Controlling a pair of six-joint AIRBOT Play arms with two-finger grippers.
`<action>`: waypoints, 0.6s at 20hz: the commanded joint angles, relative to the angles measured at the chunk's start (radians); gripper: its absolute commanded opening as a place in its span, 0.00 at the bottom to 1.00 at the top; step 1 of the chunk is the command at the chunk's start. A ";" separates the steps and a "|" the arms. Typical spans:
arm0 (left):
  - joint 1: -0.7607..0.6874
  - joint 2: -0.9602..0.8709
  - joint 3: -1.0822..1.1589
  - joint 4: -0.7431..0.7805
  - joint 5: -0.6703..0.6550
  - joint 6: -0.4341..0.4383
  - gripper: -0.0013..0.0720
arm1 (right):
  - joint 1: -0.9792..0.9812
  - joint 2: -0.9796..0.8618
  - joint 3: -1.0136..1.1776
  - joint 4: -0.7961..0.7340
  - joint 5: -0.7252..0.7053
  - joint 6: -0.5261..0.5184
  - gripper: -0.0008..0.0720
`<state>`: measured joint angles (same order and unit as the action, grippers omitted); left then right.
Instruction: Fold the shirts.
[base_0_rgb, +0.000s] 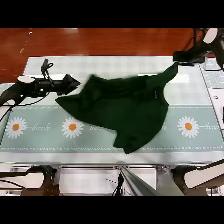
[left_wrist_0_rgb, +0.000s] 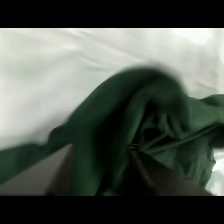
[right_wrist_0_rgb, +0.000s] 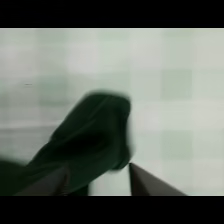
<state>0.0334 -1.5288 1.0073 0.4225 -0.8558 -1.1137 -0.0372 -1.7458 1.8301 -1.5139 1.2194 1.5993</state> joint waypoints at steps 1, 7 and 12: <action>0.026 -0.059 0.017 -0.015 -0.111 -0.024 0.66 | 0.003 -0.009 0.003 0.082 0.001 0.007 0.66; 0.370 0.021 0.095 0.280 -0.388 -0.161 0.66 | -0.028 0.105 0.013 -0.084 0.208 -0.128 0.66; 0.455 0.017 0.044 0.453 -0.433 -0.221 0.95 | -0.135 0.127 -0.051 0.024 0.221 -0.073 0.66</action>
<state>0.4381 -1.5124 1.0721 0.7738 -1.2407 -1.2999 -0.1246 -1.6341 1.8114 -1.5452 1.4105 1.5124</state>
